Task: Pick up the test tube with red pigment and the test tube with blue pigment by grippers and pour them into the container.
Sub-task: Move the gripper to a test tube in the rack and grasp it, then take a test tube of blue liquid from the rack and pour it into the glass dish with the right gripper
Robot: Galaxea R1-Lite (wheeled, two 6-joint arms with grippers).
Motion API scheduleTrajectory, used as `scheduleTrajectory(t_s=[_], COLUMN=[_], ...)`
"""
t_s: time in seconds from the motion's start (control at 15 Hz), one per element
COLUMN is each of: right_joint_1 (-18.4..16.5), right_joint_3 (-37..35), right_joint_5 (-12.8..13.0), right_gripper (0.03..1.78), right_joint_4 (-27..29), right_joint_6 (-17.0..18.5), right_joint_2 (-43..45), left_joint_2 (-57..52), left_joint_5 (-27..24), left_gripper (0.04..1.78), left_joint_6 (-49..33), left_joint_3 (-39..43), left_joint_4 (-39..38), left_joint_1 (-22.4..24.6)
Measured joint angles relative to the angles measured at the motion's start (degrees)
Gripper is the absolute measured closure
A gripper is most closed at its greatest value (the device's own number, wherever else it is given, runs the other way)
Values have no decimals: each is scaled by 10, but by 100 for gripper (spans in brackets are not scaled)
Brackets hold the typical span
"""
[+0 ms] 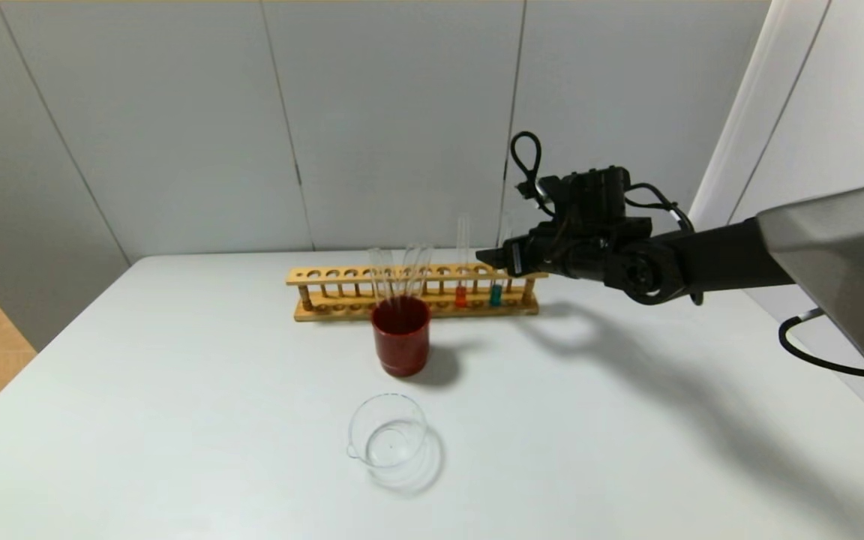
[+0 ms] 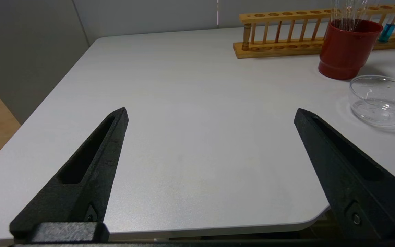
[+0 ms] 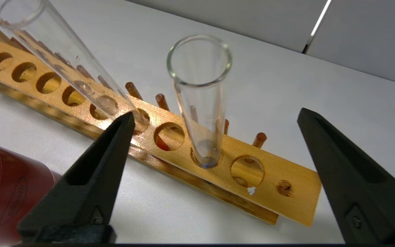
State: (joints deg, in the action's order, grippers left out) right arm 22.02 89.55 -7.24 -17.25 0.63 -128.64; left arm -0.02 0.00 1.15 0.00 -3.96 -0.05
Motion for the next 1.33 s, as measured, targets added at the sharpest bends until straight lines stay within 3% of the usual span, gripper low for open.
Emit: scheduleTrajectory(t_s=[0.2, 0.4, 0.6, 1.33], right_joint_1=[2, 2, 7, 10], right_joint_3=[4, 8, 12, 22], right_joint_5=[1, 5, 32, 54], right_gripper=[54, 110, 150, 154], right_joint_4=[0, -1, -1, -15], right_joint_6=[-2, -2, -3, -4], right_joint_2=[-5, -9, -12, -9], left_joint_2=[0, 0, 0, 0], left_joint_5=[0, 0, 0, 0], left_gripper=[11, 11, 11, 11], left_joint_6=[0, 0, 0, 0], left_joint_3=[0, 0, 0, 0], left_joint_4=[0, 0, 0, 0], left_joint_1=[0, 0, 0, 0])
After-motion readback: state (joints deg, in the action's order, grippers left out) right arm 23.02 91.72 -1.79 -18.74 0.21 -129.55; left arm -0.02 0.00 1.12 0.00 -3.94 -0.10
